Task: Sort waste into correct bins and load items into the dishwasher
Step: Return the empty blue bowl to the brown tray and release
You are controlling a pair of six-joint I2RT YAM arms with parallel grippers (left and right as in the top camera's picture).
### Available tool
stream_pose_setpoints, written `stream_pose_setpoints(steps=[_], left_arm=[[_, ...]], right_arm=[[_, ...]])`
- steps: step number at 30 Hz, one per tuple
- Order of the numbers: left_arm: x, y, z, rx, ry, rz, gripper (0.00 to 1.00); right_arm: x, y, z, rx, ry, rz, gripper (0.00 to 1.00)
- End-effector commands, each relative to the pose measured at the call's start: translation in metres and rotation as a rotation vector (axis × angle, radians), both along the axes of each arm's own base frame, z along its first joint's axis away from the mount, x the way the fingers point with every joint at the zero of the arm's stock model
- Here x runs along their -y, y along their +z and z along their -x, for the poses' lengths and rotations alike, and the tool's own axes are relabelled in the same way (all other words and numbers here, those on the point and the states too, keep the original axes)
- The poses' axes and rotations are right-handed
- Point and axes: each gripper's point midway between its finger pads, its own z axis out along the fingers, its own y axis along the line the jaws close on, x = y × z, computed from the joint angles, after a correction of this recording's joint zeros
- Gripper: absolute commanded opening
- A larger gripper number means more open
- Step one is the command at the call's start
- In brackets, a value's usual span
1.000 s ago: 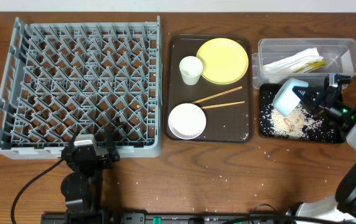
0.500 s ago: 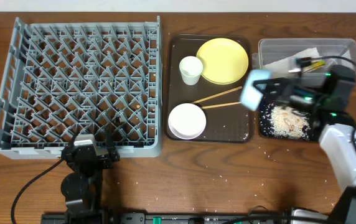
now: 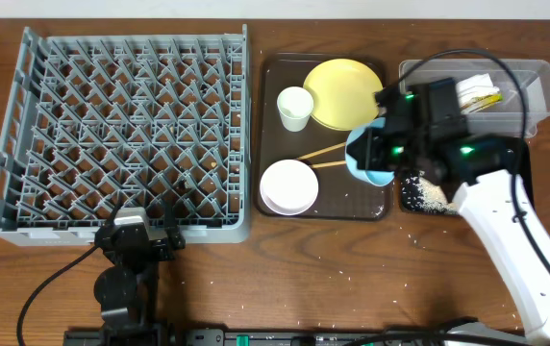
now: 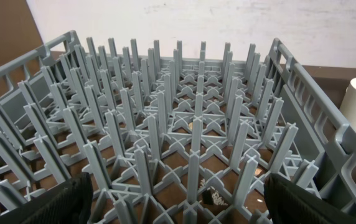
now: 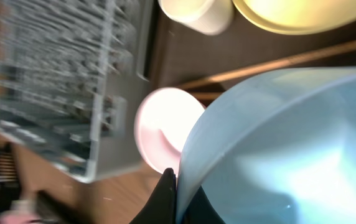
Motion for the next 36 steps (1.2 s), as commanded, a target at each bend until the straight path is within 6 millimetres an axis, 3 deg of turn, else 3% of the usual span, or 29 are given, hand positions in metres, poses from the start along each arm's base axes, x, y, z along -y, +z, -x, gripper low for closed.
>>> stream_pose_setpoints(steps=[1,8,14,19,22,27,31,36], left_arm=[[-0.002,-0.013,0.000,-0.032,0.011,-0.011,0.89],[-0.003,-0.013,0.000,-0.032,0.011,-0.011,0.89],[-0.002,-0.013,0.000,-0.032,0.011,-0.011,0.89],[-0.003,-0.013,0.000,-0.032,0.011,-0.011,0.89],[-0.003,-0.013,0.000,-0.032,0.011,-0.011,0.89],[-0.003,-0.013,0.000,-0.032,0.011,-0.011,0.89],[-0.003,-0.013,0.000,-0.032,0.011,-0.011,0.89],[-0.003,-0.013,0.000,-0.032,0.011,-0.011,0.89]], right_arm=[[0.009,-0.021,-0.002,0.029,-0.001,0.205,0.01],[-0.005,-0.076,0.004,-0.090,0.059,0.329,0.01],[-0.004,-0.123,0.006,-0.210,0.079,0.386,0.01],[-0.009,-0.146,0.010,-0.273,0.098,0.384,0.01],[-0.009,-0.149,0.009,-0.275,0.098,0.386,0.08],[-0.011,-0.148,0.008,-0.274,0.100,0.377,0.34],[-0.022,-0.139,0.005,-0.271,0.116,0.320,0.38],[-0.034,-0.106,-0.015,-0.209,0.126,0.285,0.38]])
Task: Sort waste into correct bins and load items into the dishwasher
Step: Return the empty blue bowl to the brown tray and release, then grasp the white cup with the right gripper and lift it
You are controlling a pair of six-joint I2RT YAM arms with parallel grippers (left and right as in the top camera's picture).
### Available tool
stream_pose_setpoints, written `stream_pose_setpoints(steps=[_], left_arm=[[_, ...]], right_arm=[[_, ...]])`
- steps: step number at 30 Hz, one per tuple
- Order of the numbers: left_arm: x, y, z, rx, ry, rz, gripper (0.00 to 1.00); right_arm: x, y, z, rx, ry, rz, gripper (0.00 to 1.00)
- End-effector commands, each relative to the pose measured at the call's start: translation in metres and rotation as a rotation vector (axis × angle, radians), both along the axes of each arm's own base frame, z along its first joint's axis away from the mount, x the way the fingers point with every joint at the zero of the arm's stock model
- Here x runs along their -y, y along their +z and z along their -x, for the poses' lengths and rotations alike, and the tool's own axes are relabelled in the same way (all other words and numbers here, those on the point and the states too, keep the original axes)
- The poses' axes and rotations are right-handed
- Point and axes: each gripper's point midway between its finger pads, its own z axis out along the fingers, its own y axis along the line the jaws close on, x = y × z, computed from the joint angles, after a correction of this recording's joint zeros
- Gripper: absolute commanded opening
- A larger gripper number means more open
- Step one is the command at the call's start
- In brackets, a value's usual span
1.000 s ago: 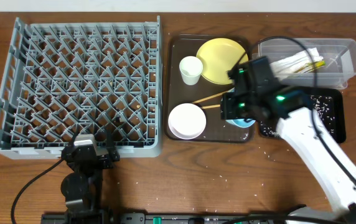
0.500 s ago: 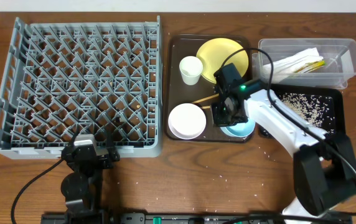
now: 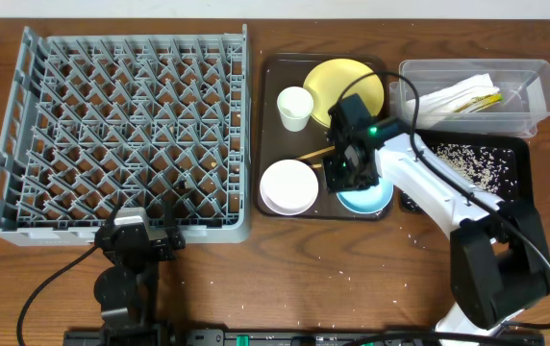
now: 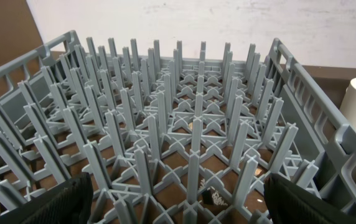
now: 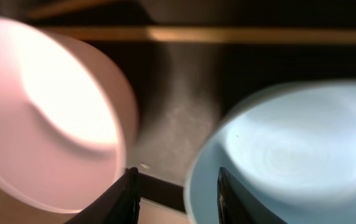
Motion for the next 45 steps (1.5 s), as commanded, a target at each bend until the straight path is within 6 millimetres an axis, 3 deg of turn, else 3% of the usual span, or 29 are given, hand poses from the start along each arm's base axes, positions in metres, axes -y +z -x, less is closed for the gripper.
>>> stream_pose_setpoints(steps=[1,13,24,28,38,45], left_arm=[[-0.003,-0.013,0.000,-0.032,0.011,-0.011,0.89],[-0.003,-0.013,0.000,-0.032,0.011,-0.011,0.89],[-0.003,-0.013,0.000,-0.032,0.011,-0.011,0.89],[-0.003,-0.013,0.000,-0.032,0.011,-0.011,0.89],[-0.003,-0.013,0.000,-0.032,0.011,-0.011,0.89],[-0.002,-0.013,0.000,-0.032,0.010,-0.012,0.89]], right_arm=[[-0.018,0.034,-0.023,0.081,0.036,-0.060,0.38],[-0.030,0.137,-0.106,0.444,0.062,-0.135,0.39],[-0.019,0.157,-0.153,0.614,-0.003,-0.160,0.38],[-0.025,0.136,-0.164,0.590,0.001,-0.158,0.42],[-0.049,0.061,-0.194,0.404,0.037,-0.119,0.44],[-0.059,0.015,-0.186,0.306,0.075,-0.102,0.31]])
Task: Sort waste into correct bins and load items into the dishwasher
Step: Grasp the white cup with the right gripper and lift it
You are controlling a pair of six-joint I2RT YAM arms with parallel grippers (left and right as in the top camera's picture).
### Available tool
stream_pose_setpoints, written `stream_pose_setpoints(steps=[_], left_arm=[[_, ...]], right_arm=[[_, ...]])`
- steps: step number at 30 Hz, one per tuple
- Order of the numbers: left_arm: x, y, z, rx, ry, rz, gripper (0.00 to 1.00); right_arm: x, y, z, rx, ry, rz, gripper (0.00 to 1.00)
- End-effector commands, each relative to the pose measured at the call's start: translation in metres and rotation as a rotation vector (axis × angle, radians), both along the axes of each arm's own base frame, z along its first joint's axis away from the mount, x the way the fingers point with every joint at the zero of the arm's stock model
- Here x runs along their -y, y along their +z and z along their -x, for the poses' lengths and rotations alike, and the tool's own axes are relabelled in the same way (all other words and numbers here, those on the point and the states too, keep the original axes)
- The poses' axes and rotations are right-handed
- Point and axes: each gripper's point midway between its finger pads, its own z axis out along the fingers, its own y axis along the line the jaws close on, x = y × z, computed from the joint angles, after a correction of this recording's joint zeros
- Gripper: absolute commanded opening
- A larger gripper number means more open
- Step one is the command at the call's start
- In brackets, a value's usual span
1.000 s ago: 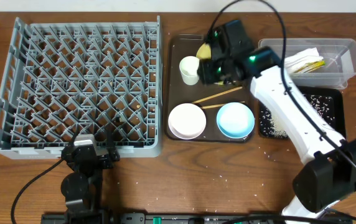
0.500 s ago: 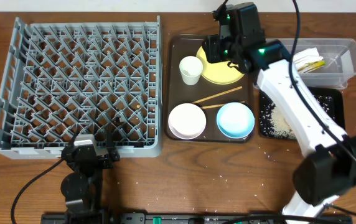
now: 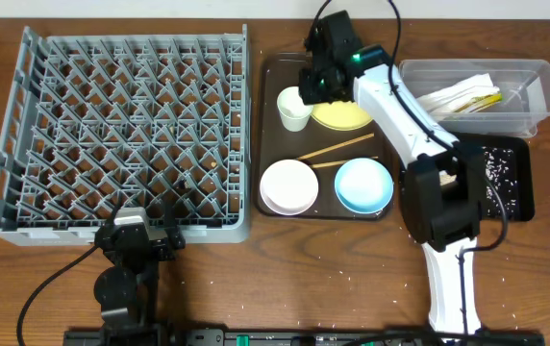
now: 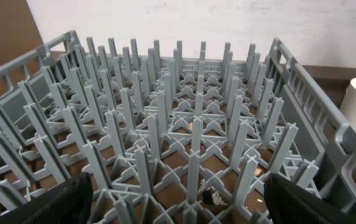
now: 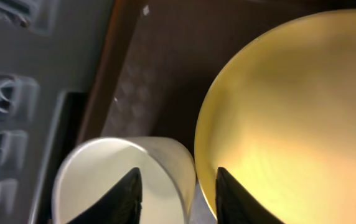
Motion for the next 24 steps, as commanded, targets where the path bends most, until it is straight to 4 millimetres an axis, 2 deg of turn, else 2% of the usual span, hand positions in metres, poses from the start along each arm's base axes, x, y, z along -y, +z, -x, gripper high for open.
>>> stream_pose_setpoints(steps=[1,3,9,12,16,18,20,24], left_arm=[[-0.003,-0.013,0.000,-0.032,0.011,-0.011,0.89],[-0.003,-0.013,0.000,-0.032,0.011,-0.011,0.89],[-0.003,-0.013,0.000,-0.032,0.011,-0.012,0.89],[-0.003,-0.013,0.000,-0.032,0.011,-0.011,0.89],[-0.003,-0.011,0.000,-0.021,0.014,0.001,0.89],[-0.003,-0.006,-0.001,0.000,0.025,0.055,0.89],[-0.003,0.004,0.000,0.028,0.037,0.120,0.89],[0.004,0.033,0.001,0.069,0.010,0.191,0.89]], right_arm=[[-0.012,-0.010,0.004,-0.015,0.039,0.009,0.29],[-0.012,-0.020,0.006,-0.034,0.041,0.023,0.24],[-0.011,-0.029,0.010,-0.056,0.041,0.034,0.11],[-0.008,-0.033,0.013,-0.069,0.039,0.045,0.01],[-0.005,-0.034,0.015,-0.077,0.044,0.051,0.01],[-0.006,-0.023,0.014,-0.073,0.048,0.021,0.01],[-0.005,-0.005,0.014,-0.069,0.053,-0.031,0.01],[0.008,0.053,0.015,-0.032,0.053,-0.150,0.01]])
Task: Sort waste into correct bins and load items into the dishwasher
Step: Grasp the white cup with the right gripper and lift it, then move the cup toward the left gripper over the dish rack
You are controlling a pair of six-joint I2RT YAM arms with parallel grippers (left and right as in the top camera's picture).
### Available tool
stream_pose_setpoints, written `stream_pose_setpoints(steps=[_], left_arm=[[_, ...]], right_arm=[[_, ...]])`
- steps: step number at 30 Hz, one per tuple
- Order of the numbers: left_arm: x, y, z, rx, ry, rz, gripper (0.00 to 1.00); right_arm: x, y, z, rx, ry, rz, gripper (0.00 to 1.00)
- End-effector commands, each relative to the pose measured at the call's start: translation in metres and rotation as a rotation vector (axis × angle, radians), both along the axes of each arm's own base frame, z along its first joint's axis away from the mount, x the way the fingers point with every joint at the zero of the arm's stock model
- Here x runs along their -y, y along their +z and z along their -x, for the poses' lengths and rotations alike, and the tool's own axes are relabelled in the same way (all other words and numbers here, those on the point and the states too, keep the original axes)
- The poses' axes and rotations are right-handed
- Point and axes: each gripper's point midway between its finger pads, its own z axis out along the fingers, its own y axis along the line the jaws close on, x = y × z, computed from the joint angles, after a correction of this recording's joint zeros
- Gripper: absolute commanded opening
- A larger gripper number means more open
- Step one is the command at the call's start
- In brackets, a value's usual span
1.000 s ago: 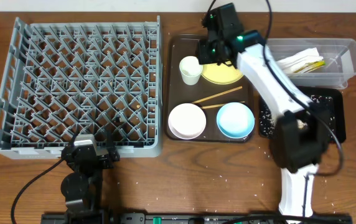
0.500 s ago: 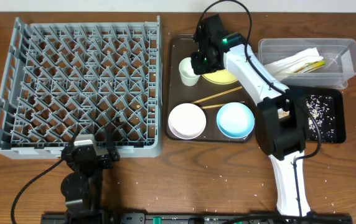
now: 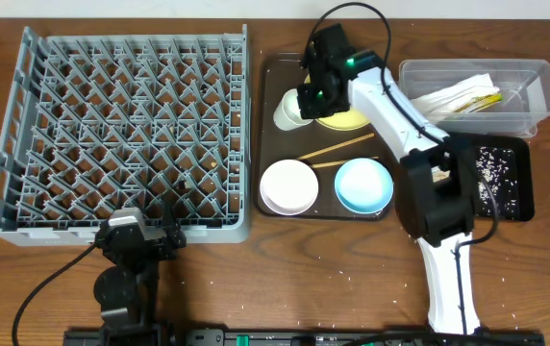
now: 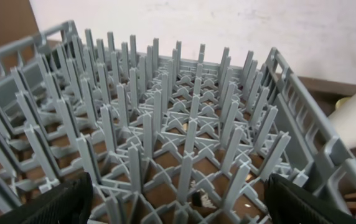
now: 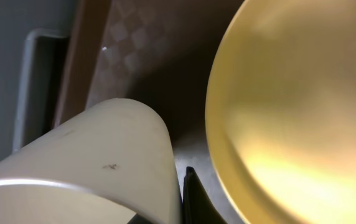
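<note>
A white cup [image 3: 287, 111] leans over at the back left of the brown tray [image 3: 270, 154]. My right gripper [image 3: 306, 100] is shut on its rim. In the right wrist view the cup [image 5: 97, 155] fills the lower left, with one dark finger [image 5: 189, 190] pressed on its outer wall and the other hidden inside. The grey dish rack [image 3: 121, 125] lies to the left. My left gripper [image 3: 137, 240] rests open at the rack's near edge, its fingers [image 4: 53, 202] wide apart. From there the cup shows at the far right.
The tray also carries a yellow plate [image 3: 347, 115], a white bowl [image 3: 288, 186], a blue bowl [image 3: 363, 185] and wooden chopsticks [image 3: 337, 149]. A clear bin [image 3: 530, 72] with wrappers stands at the back right. Below it lies a black tray [image 3: 506, 178] scattered with rice.
My right gripper was open around the upright cup's rim and is now shut on the wall. The cup is tipped over to the left. The left wrist view has shifted slightly.
My right gripper held the blue bowl tilted at the tray's right edge. Then the bowl sat flat on the tray with the gripper open over it. Then the gripper was open at the white cup beside the yellow plate, and now it grips that cup.
</note>
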Motion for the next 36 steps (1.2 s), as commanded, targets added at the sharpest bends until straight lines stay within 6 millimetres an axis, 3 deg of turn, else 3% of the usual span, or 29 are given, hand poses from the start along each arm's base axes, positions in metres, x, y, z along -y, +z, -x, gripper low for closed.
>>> stream_pose_setpoints(steps=[1,6,11,18,21,24,28,32,36], left_arm=[[0.007,0.039,0.001,0.061,-0.020,0.095,0.89],[0.022,0.069,-0.007,0.012,-0.088,0.247,0.89],[0.041,0.097,-0.031,-0.075,-0.182,0.413,0.89],[0.089,0.132,-0.066,-0.217,-0.438,0.757,0.89],[0.101,0.126,-0.075,-0.281,-0.499,0.874,0.89],[0.101,0.108,-0.084,-0.392,-0.404,1.087,0.89],[0.117,0.094,-0.078,-0.575,-0.397,1.329,0.89],[0.133,0.094,-0.066,-0.678,-0.516,1.371,0.89],[0.143,0.096,-0.058,-0.680,-0.702,1.271,0.89]], right_arm=[[0.014,0.093,-0.006,0.111,0.001,-0.161,0.01],[0.036,0.158,0.010,0.161,0.012,-0.255,0.01],[0.059,0.191,0.017,0.214,-0.001,-0.268,0.01],[0.060,0.197,0.025,0.165,0.071,-0.426,0.01],[0.049,0.201,0.034,0.148,0.135,-0.503,0.01],[0.035,0.203,0.046,0.137,0.216,-0.573,0.01],[0.013,0.197,0.065,0.097,0.308,-0.678,0.01],[-0.014,0.190,0.085,0.067,0.418,-0.832,0.01],[-0.035,0.173,0.105,0.040,0.503,-0.918,0.01]])
